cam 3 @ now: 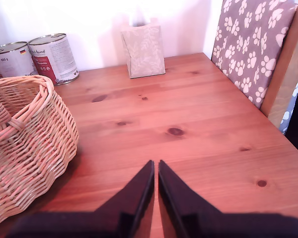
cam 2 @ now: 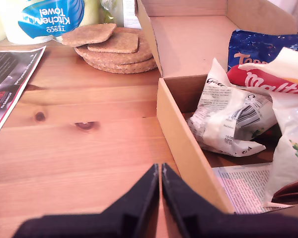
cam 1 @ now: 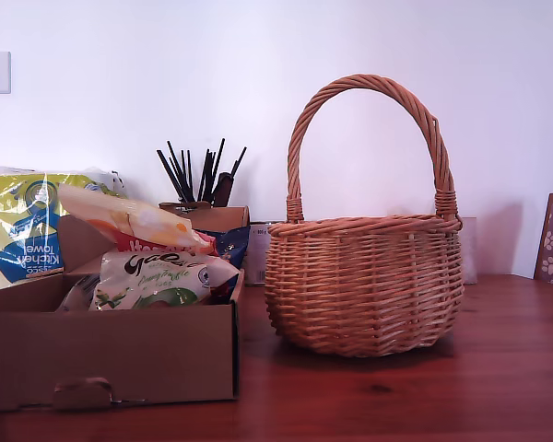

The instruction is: Move the bags of Easter eggs from the cardboard box on the left into the woven basket on the right side.

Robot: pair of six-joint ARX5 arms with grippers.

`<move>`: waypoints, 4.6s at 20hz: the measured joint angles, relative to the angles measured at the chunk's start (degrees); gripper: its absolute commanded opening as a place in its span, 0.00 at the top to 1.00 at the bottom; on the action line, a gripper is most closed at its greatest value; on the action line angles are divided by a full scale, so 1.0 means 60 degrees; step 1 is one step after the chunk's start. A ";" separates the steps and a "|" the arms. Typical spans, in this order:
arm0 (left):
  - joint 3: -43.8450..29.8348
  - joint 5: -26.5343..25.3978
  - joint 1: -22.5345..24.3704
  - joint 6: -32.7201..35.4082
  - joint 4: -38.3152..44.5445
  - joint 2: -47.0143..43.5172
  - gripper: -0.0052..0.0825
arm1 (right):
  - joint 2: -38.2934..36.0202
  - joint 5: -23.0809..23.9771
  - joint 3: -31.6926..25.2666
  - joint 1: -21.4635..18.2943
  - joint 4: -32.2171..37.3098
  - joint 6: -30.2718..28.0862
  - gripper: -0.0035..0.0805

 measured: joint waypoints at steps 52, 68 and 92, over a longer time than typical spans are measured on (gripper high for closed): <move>0.6492 0.1013 -0.3034 1.2182 0.1942 1.1395 0.45 | 0.0648 -0.2539 0.1056 0.2146 -0.0623 -0.0208 0.97; 0.8324 0.0736 -0.3340 1.2593 0.1810 1.2972 0.94 | 0.0648 -0.2539 0.1056 0.2146 -0.0623 -0.0208 0.97; 0.9774 0.2087 -0.6342 0.8859 0.6207 1.5912 0.96 | 0.0648 -0.2514 0.1056 0.2146 -0.0630 -0.0208 0.97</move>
